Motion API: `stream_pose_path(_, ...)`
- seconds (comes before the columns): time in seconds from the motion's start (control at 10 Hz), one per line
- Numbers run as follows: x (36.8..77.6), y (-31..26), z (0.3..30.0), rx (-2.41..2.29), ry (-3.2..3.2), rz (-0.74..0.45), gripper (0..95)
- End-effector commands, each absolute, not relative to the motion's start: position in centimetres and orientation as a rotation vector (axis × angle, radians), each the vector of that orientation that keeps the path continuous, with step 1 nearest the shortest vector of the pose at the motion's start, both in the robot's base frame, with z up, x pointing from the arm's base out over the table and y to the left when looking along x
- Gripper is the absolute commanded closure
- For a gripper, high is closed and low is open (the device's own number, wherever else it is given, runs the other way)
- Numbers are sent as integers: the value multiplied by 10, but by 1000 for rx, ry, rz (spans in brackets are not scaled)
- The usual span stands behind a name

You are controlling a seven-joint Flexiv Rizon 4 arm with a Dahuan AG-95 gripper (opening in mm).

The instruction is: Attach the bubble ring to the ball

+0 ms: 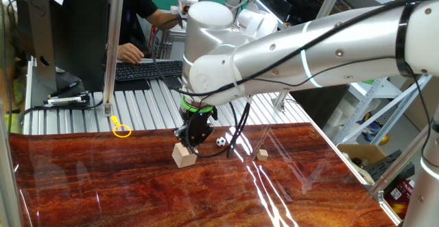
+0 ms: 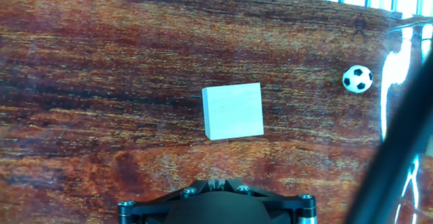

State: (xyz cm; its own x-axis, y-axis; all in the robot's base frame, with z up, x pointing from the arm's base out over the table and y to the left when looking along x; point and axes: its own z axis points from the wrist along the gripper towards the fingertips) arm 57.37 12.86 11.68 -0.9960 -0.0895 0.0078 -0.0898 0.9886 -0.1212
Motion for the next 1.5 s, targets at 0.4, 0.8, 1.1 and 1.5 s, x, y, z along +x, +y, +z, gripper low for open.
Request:
stream_pose_path(0.4, 574, 128, 117, 116, -3190, 100, 950)
stream_pose_path(0.8, 574, 128, 117, 149, -3144, 80, 950)
stream_pose_path(1.1, 574, 128, 117, 142, -3136, 66, 950)
stream_pose_path(1.5, 576, 130, 123, 69, -3127, 50, 950)
